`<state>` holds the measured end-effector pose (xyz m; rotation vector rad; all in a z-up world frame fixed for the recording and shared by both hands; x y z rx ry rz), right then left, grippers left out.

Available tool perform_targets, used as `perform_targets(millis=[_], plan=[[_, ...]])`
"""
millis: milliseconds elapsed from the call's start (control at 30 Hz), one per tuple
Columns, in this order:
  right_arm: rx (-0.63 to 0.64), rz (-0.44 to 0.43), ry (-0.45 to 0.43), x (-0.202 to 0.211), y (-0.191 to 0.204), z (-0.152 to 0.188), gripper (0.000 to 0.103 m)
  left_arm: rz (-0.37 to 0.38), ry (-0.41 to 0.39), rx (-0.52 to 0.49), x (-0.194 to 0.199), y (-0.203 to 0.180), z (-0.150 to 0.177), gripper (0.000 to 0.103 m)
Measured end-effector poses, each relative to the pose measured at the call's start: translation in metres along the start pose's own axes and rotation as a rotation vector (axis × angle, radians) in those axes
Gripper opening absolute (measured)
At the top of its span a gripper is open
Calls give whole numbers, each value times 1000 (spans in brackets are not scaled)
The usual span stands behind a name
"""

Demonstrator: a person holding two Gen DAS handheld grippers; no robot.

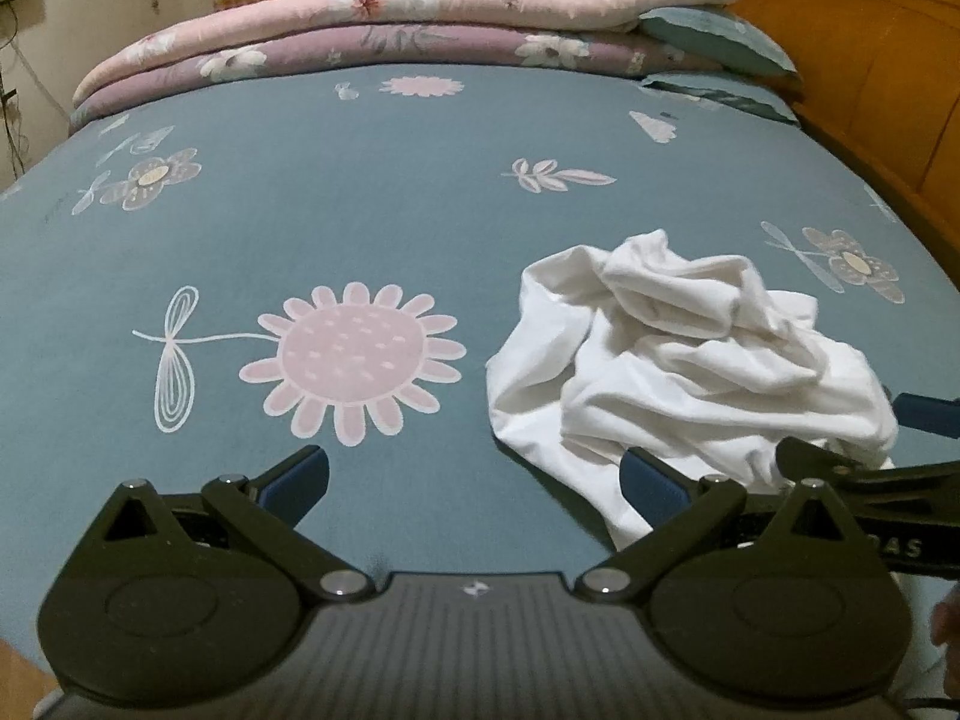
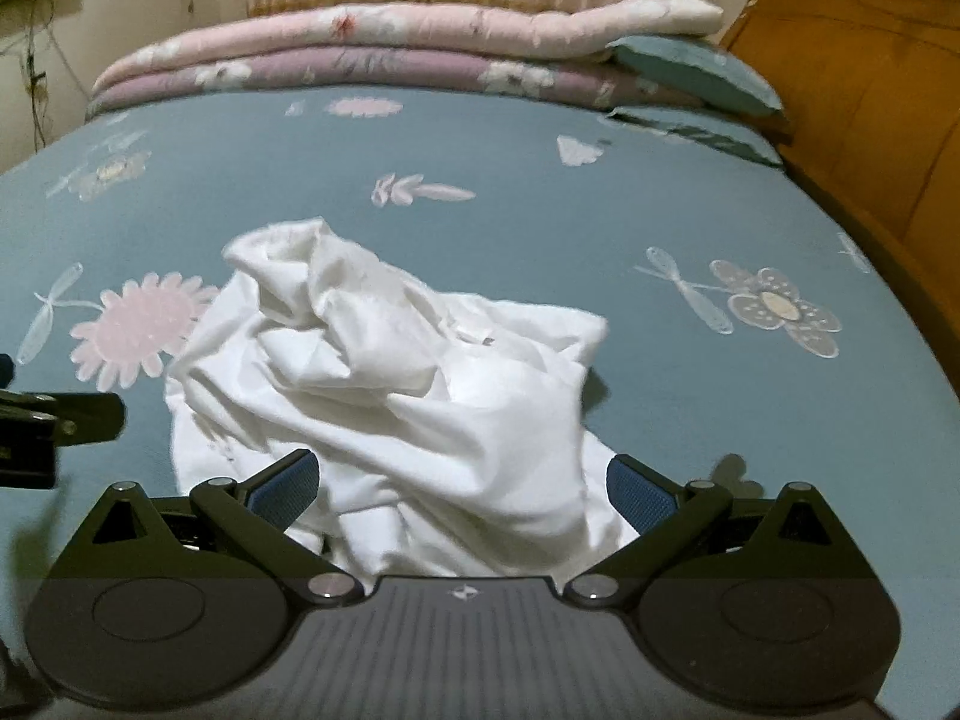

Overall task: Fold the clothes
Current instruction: 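Move both tools to the white T-shirt and grasp its fabric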

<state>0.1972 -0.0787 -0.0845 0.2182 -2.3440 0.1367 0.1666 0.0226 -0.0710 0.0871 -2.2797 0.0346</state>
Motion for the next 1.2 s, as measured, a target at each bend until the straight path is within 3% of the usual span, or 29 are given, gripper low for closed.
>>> perform_targets(millis=[200,367,567,700,867,967,1200], plan=[[-89,9,-3,-11,-31,-2,103,-4,22,-15,-15,-6,-1,102],[-137,48,-29,-2,-57,2,103,36,-11,-62,-15,-26,-12,102],[-99,47,-80,22,-60,6,103,186,-71,-151,-17,-62,-26,102],[-77,75,-98,36,-68,16,103,243,-35,-234,-40,-82,-20,103],[-52,34,-116,42,-67,16,103,376,-28,-133,-61,-63,-9,103],[-36,9,-126,45,-66,17,103,487,55,-35,-77,-43,-6,103],[6,-157,-85,15,-48,-1,103,490,79,-148,-63,-25,-3,102]])
Point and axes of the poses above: each gripper's, at about its wrist camera, not at the fingertips, and x roughly against the way its jaws point, y to its left, z to its underside, the point moved 2 cm from there along -x, roughly the way its jaws point, and after that the axes turned 3 degrees about -x, right-handed, at the moved point
